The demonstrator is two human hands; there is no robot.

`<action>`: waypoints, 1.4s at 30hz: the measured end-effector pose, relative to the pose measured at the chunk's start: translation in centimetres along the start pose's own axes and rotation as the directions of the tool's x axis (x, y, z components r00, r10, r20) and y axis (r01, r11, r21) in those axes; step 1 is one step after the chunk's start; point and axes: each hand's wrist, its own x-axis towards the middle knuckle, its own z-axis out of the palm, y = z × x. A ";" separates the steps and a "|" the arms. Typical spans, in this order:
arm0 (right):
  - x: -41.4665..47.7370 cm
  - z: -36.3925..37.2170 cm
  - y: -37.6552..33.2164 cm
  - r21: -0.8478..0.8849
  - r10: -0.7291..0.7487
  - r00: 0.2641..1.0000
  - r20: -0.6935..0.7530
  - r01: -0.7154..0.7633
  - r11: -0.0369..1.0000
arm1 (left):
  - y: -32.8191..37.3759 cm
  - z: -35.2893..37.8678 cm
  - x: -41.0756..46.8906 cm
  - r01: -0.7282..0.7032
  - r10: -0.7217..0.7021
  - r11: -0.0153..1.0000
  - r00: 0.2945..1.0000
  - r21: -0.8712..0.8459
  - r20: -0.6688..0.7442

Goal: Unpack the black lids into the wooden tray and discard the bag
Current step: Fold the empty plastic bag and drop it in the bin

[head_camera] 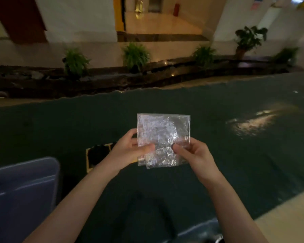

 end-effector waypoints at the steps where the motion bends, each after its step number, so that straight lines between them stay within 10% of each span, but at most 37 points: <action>1: -1.2 -0.4 0.2 -0.005 -0.001 0.998 -0.055 0.001 1.000 | -0.7 0.7 0.3 0.016 -0.017 0.999 0.999 0.041 0.035; 9: -13.9 -6.9 4.4 0.036 0.145 0.890 -0.433 -0.143 0.989 | -5.4 11.0 2.1 -0.069 0.017 0.986 0.946 0.150 0.324; 23: -33.3 -18.3 10.9 0.230 0.283 0.383 -0.879 -0.178 0.957 | -10.3 36.3 -0.2 -0.321 0.016 0.908 0.671 0.271 0.742; 33: -36.3 -23.9 24.7 0.705 0.701 0.088 -0.707 0.009 0.710 | -20.7 46.6 7.0 -0.881 -0.015 0.227 0.423 0.415 0.906; 42: -37.2 -25.9 39.8 0.933 0.931 -0.087 -0.355 0.029 0.358 | -29.6 52.4 11.9 -0.925 -0.118 -0.003 0.377 0.380 0.919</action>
